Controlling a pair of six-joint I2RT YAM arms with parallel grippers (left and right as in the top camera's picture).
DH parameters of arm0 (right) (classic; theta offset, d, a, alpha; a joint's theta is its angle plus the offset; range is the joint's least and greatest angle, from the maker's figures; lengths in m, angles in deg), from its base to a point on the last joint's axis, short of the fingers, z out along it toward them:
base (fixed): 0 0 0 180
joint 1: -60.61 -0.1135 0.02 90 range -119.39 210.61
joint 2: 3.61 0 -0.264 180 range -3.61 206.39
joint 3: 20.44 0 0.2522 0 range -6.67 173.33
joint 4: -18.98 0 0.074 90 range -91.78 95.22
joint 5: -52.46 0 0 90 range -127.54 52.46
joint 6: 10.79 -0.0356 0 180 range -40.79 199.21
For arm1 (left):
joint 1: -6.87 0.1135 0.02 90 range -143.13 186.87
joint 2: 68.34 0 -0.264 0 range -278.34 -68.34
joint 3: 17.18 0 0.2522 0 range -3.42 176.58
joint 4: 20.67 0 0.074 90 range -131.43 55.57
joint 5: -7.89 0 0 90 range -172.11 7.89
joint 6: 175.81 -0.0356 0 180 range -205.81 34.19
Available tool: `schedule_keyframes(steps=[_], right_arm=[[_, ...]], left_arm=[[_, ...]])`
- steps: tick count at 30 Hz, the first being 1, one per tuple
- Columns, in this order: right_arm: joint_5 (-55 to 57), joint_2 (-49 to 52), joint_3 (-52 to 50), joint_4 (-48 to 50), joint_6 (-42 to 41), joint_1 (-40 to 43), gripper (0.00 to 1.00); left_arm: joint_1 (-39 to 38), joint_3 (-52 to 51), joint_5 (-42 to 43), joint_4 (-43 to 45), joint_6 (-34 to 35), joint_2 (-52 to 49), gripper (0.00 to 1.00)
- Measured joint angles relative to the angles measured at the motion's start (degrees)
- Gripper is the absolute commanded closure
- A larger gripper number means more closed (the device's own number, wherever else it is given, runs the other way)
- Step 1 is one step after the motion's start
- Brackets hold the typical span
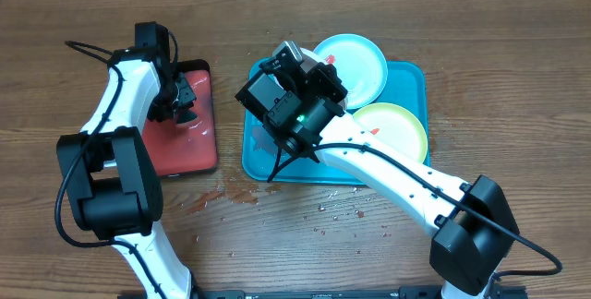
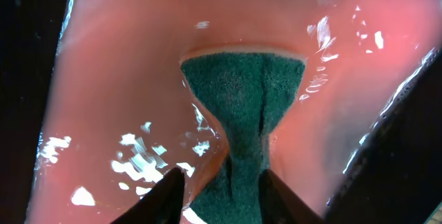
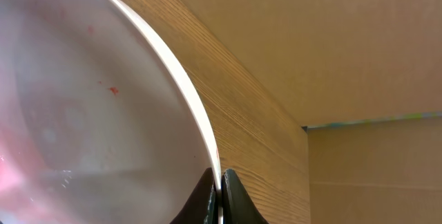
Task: Clean dirty plates on tray and stack at the side
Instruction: 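Return the sponge to the black tray and lift the white plate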
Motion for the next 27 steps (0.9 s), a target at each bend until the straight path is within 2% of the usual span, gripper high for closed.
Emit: schedule_keyframes(steps=[4,7,8,9,10,11,12,15,19,21,27], right_arm=[[1.38,0.0,0.0,0.26,0.15,0.0,0.96],[4.42,0.0,0.0,2.25,2.27,0.0,0.96],[5.22,0.0,0.0,2.91,3.19,0.0,0.96],[6.21,0.0,0.0,3.78,4.63,0.0,0.96],[6.75,0.0,0.0,4.07,5.49,0.0,0.96],[7.37,0.0,0.0,4.2,6.51,-0.04,0.96],[7.65,0.0,0.0,4.2,6.99,-0.04,0.96],[5.55,0.0,0.02,3.56,6.43,-0.04,0.96],[-10.71,0.0,-0.04,2.27,4.94,0.87,0.96],[-15.34,0.0,-0.09,1.57,4.72,1.7,0.96],[-8.63,-0.26,-0.09,0.63,3.61,2.34,0.96]], left_arm=[[0.0,1.05,0.0,-4.04,0.04,-0.09,0.7],[0.0,6.27,0.22,-10.05,0.07,-0.61,0.67],[0.0,8.35,0.46,-11.32,0.0,-0.61,0.61],[0.0,11.32,0.94,-12.7,0.15,-0.61,0.48],[0.0,13.29,1.29,-13.2,-0.07,-0.61,0.32],[0.0,15.89,1.92,-13.64,0.15,-0.61,0.08],[0.0,17.33,2.21,-13.73,0.04,-0.59,0.0],[0.0,19.19,2.86,-13.9,0.31,-0.52,0.0],[0.0,19.21,3.32,-14.38,0.37,-0.55,0.0],[0.0,19.21,3.48,-14.38,0.35,-0.55,0.0],[0.0,19.21,3.52,-14.43,0.37,-0.55,0.0]])
